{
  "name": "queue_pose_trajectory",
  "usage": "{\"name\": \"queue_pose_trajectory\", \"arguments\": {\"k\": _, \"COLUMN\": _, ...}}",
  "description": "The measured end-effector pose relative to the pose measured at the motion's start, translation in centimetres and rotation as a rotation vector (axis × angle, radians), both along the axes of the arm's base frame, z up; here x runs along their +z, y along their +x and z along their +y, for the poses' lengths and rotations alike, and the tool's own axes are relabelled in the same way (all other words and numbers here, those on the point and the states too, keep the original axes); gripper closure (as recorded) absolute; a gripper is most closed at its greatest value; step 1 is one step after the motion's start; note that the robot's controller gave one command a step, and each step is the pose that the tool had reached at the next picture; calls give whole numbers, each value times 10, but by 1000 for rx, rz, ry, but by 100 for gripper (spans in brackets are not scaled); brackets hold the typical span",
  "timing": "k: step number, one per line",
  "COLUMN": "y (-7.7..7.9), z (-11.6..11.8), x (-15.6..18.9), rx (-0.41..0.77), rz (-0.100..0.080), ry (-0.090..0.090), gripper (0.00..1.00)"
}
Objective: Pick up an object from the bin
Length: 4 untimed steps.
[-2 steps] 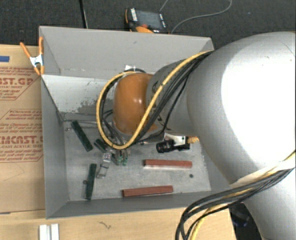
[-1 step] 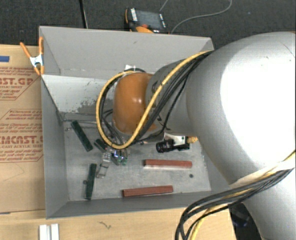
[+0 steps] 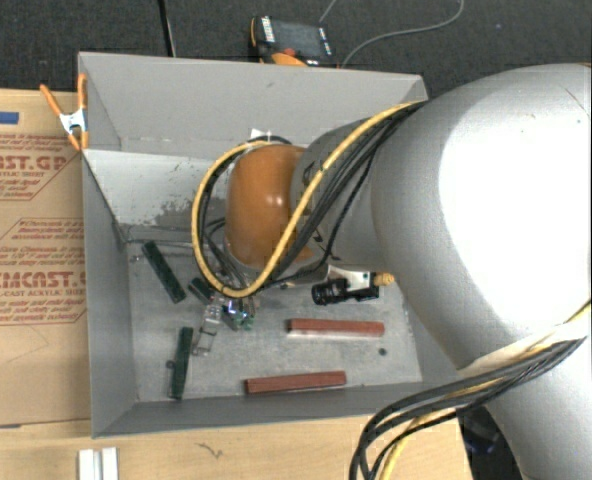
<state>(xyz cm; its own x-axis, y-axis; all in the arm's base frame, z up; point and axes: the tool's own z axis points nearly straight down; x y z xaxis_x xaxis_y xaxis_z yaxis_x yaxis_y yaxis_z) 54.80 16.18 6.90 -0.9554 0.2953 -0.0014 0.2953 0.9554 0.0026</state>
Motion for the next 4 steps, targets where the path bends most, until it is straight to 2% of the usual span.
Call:
{"name": "queue_pose_trajectory", "arguments": {"k": 2, "y": 1, "z": 1, "x": 0, "rx": -1, "rz": 1, "ry": 0, "gripper": 0}}
{"name": "queue_pose_trajectory", "arguments": {"k": 3, "y": 1, "z": 2, "x": 1, "rx": 0, "rz": 1, "ry": 1, "gripper": 100}}
{"name": "queue_pose_trajectory", "arguments": {"k": 4, "y": 2, "z": 2, "x": 16, "rx": 0, "rz": 0, "ry": 0, "gripper": 100}}
